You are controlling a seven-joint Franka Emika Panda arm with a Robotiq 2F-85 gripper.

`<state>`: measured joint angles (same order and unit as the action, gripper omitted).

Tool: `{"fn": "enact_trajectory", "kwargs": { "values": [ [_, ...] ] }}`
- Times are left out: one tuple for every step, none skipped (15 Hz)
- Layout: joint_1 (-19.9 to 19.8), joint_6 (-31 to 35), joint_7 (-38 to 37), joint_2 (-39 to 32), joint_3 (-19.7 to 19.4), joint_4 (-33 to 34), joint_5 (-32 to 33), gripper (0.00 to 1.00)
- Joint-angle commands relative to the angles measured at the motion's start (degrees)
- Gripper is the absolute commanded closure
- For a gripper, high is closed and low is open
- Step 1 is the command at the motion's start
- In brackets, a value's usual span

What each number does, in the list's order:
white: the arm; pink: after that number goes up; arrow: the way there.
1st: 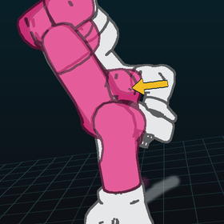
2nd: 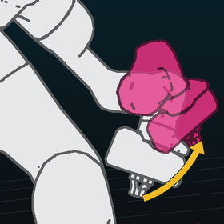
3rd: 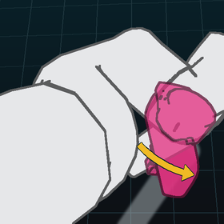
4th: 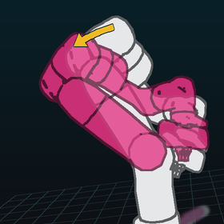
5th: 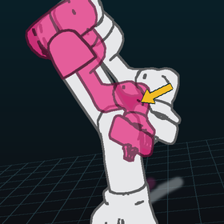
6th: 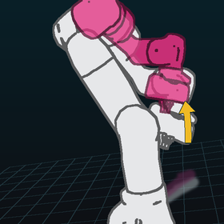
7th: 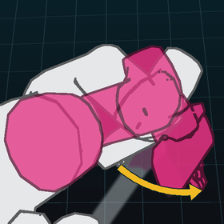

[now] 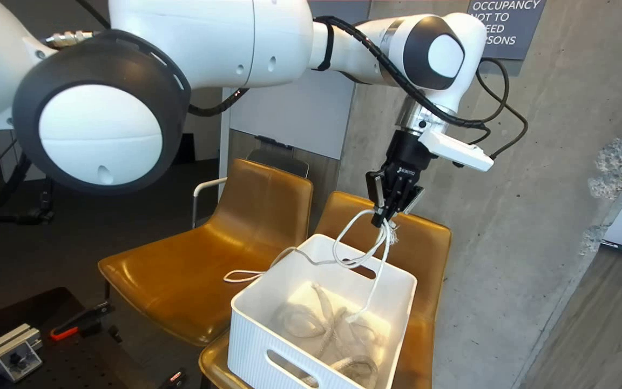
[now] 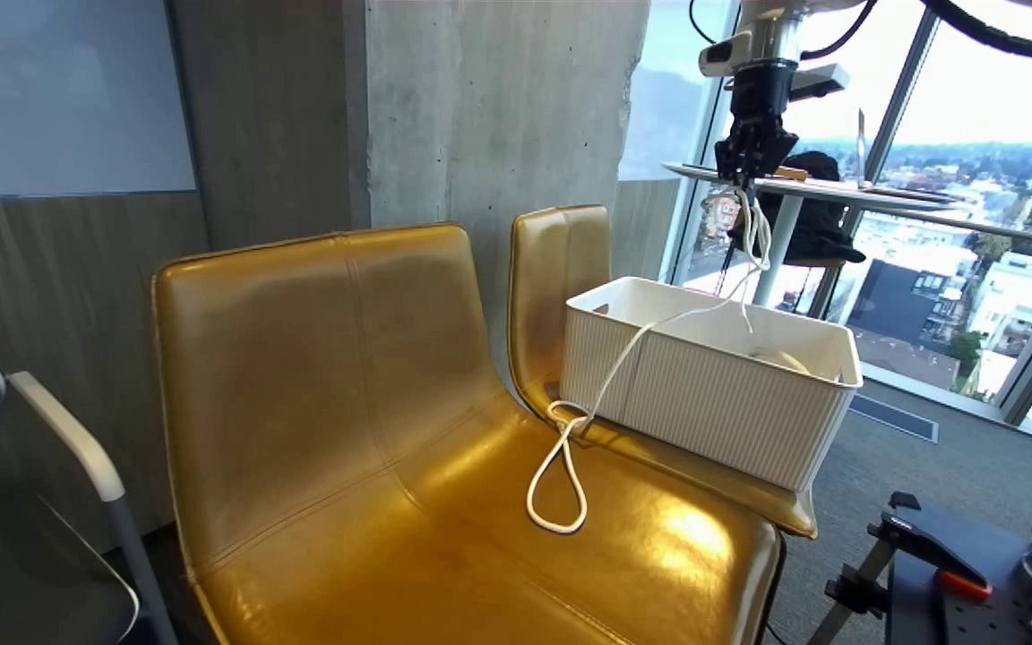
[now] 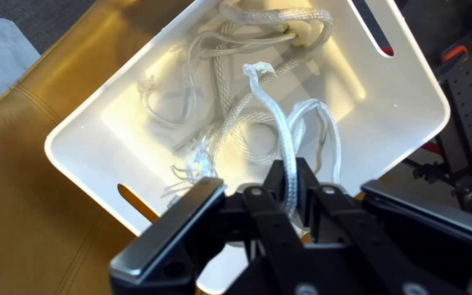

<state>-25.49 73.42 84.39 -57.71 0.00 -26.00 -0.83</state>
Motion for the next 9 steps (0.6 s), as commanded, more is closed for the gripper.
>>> {"fn": "enact_trajectory", "kwargs": {
  "values": [
    [0.4,5.8,3.2,-2.3,-0.5,1.5,0.6,0.65],
    [0.8,7.4,3.7,-2.8,-0.7,1.5,1.0,0.64],
    [1.2,9.0,4.0,-3.3,-1.0,1.4,1.4,0.59],
    [1.4,10.3,4.4,-3.7,-1.1,1.3,1.6,0.51],
    [1.8,11.5,4.8,-4.1,-1.2,1.2,1.9,0.45],
    [2.0,12.5,5.0,-4.4,-1.2,1.2,2.1,0.38],
    [2.4,13.3,5.2,-4.7,-1.1,1.0,2.2,0.30],
    [2.8,14.1,5.6,-5.0,-0.9,1.0,2.1,0.23],
    [3.3,14.7,6.4,-5.3,-0.5,1.0,1.9,0.15]
  ]
}}
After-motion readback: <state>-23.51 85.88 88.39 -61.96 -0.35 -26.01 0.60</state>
